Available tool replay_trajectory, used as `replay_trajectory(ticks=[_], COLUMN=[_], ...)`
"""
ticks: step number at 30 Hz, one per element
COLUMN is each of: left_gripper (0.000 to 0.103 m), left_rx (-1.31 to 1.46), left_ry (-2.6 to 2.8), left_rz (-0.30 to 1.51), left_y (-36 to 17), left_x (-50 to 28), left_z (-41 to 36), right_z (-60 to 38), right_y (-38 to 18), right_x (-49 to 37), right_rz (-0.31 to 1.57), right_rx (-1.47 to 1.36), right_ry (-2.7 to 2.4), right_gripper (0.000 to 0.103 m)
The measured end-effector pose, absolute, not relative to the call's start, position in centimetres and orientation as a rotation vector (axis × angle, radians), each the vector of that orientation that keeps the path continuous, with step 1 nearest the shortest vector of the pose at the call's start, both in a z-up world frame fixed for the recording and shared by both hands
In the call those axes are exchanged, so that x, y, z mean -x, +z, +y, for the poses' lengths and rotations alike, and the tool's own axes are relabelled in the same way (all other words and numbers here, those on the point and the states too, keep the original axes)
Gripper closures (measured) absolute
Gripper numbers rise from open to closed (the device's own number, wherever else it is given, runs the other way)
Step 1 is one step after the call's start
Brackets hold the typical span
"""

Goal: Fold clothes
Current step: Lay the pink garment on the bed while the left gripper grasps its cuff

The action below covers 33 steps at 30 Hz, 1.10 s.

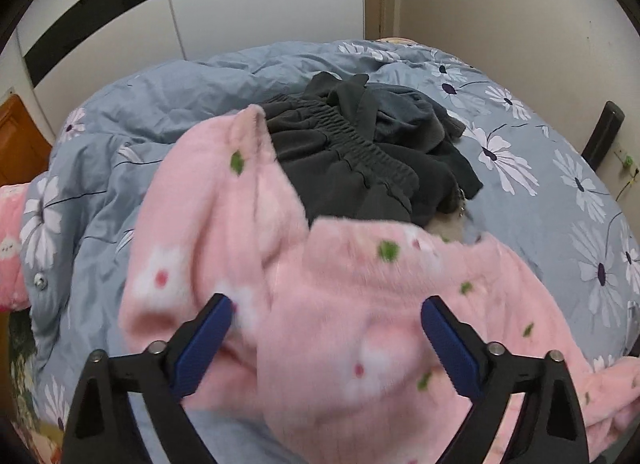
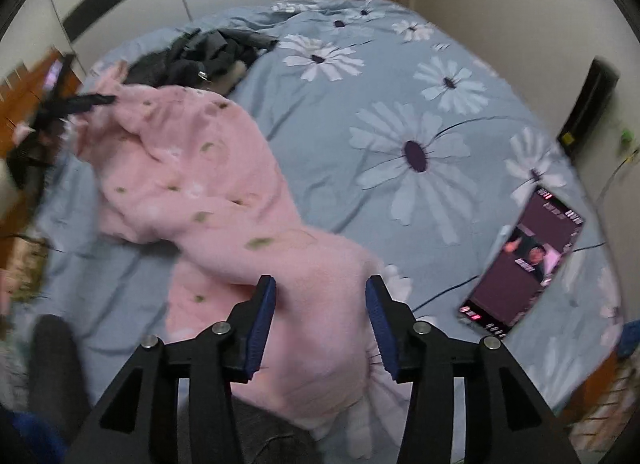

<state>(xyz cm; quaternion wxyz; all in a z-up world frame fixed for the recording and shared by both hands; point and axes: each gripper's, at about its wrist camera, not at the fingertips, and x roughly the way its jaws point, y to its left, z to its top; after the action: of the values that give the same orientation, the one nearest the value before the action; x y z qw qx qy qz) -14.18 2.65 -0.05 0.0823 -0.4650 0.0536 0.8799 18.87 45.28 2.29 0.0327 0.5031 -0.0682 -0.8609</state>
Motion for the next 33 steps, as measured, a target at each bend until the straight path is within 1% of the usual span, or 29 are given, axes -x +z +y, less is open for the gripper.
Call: replay_trajectory(ticks=[2,4,5,7,8,10,15,20,23,27,33], left_gripper=[0.022,0.035,0.039,0.061,0.065,0.088,0.09,0.09,0.09,0.09,0.091], left_rx=[1.396,1.399,1.401,1.411,1.4,1.367,1.226,1.043,0.986,1.023,1.137], left_ry=[2.606,2.585,2.576,2.542,2.545,2.551,2.544,2.522,2.525,2.587,2.688], left_rz=[0.14,0.121,0.106,0.046,0.039,0.029,-0.066,-0.141,-0.122,-0.189,-0.499], left_y=[-0.3,-0.6,-0.6,-0.8,-0.6,-0.3,2.2,5.7,6.4,5.2,1.7], left_x=[14.9,15.5,15.6,15.5,15.2,14.3,10.3,3.3,-1.5,-8.0,-14.7], left_z=[2.5,2.4,2.4,2.4,2.5,2.8,2.5,0.8,-0.6,-5.0,-12.3], right_z=[46.0,46.4,46.6,46.6,46.5,46.2,44.2,41.7,40.2,38.3,34.3], right_y=[3.1,3.7,3.8,3.7,3.7,3.6,3.7,4.1,4.2,4.1,3.4], right_x=[-19.0,-19.0,-18.8,-18.3,-18.1,-17.8,-17.5,-17.6,-17.7,-17.6,-16.4], right_rz=[-0.259,-0.296,-0.318,-0.347,-0.358,-0.368,-0.359,-0.343,-0.34,-0.341,-0.311], right_rx=[-1.512,-1.484,-1.475,-1.479,-1.484,-1.483,-1.443,-1.404,-1.386,-1.371,-1.371], right_ry=[-2.648,-2.662,-2.671,-2.679,-2.682,-2.681,-2.667,-2.65,-2.634,-2.608,-2.532], right_gripper=[0.053,0.052,0.052,0.052,0.052,0.052,0.052,0.052,0.052,0.052,0.052])
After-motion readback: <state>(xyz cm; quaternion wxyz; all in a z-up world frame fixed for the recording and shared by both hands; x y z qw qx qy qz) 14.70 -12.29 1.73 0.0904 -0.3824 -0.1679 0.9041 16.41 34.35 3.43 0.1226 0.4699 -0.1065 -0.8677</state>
